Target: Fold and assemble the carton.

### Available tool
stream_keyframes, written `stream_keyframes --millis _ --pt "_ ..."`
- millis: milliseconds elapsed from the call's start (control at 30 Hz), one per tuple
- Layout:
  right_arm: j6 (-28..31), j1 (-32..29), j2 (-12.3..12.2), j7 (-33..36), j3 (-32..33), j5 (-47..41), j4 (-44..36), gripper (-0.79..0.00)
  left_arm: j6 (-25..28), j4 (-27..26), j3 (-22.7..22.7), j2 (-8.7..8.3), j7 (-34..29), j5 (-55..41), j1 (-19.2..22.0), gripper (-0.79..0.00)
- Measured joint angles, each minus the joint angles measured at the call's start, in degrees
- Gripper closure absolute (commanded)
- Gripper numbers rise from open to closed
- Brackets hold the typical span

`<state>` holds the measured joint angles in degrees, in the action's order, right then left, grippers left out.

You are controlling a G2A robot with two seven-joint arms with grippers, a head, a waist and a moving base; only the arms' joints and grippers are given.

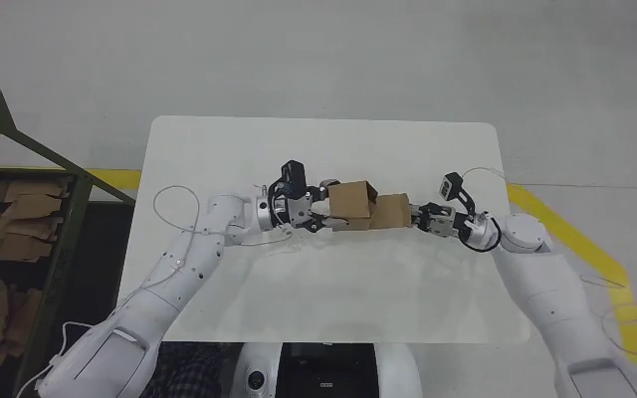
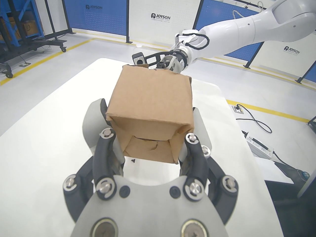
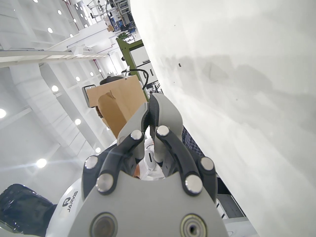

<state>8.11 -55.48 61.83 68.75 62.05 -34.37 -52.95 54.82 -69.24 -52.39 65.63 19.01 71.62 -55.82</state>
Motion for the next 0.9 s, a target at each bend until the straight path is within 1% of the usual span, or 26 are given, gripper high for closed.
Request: stream_keyframes --millis 233,533,800,833,900 --pt "0.8 -0.1 0.2 2.6 -0.3 -0.6 -0.9 0.000 0.1 0.9 1.7 0.74 -2.2 -0.9 0.6 -0.545" --pt "0.5 -1.4 0.4 2.2 -0.5 0.0 -4.5 0.000 -0.8 2.7 3.4 1.60 -3.8 0.0 2.1 -0.548" --pt "0.2 -2.8 -0.1 1.5 0.7 1.7 -8.4 0.000 -0.8 3.9 4.0 2.04 -4.7 0.3 2.8 -0.551" --pt "0.2 -3.0 -0.2 1.3 0.8 1.9 -8.8 0.000 -0.8 4.0 4.0 2.09 -4.8 0.4 2.8 -0.560" --pt "0.0 -3.5 -0.4 0.9 1.2 2.5 -9.8 -0.068 -0.7 4.1 4.2 2.17 -4.9 0.6 3.0 -0.566"
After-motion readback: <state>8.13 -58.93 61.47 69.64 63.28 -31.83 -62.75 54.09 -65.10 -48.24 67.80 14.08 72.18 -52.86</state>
